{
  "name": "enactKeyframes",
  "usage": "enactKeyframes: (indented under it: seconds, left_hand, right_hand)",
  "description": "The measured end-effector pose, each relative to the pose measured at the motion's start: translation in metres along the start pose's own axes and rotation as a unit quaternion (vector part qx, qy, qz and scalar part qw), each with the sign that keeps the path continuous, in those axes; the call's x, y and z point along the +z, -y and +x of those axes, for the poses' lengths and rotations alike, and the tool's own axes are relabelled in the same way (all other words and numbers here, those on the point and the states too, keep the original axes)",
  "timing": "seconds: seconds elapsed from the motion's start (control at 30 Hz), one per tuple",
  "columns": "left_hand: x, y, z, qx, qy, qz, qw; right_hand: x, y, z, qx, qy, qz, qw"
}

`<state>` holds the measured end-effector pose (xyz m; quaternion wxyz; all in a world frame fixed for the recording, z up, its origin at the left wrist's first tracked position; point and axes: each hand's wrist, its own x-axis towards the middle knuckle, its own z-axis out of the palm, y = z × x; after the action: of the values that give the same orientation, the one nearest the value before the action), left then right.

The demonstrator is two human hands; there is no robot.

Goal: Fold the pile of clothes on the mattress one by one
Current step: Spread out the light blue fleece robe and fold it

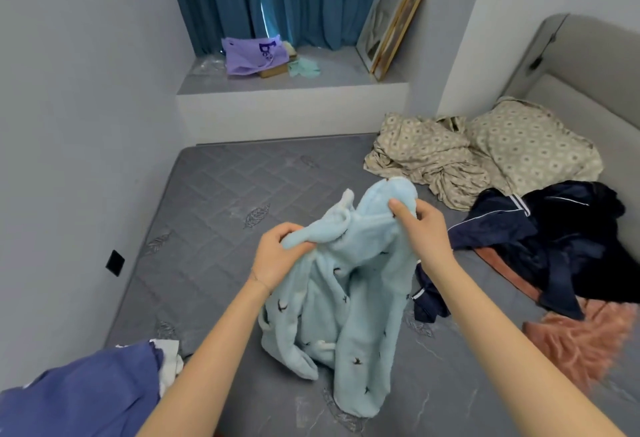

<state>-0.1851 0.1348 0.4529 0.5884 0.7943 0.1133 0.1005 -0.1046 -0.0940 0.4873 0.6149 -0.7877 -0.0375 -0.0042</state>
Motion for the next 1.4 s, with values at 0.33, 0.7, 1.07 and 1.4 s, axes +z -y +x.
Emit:
enactKeyframes:
  seconds: [0.33, 0.7, 1.07, 1.4]
  left_hand:
    - [0.017, 0.047, -0.011, -0.157, 0.155, 0.019, 0.975]
    - [0.041, 0.054, 0.005, -0.229, 0.317, -0.094, 0.915]
    - [0.011, -0.009, 0.012, -0.051, 0.052, -0.116, 0.991]
    - [0.029, -0.094, -0.037, 0.061, 0.041, -0.112, 0.991]
  right_hand:
    - [0.017, 0.004, -0.012, -0.011, 0.093, 0.025, 0.995]
    - [0.005, 0.015, -0.010, 0.016, 0.119, 0.139, 0.983]
    - [-0.036, 0.000, -0.017, -0.147, -0.003, -0.255, 0.955]
    - [-0.087, -0.002, -0.055, -0.037, 0.021, -0.128, 0.991]
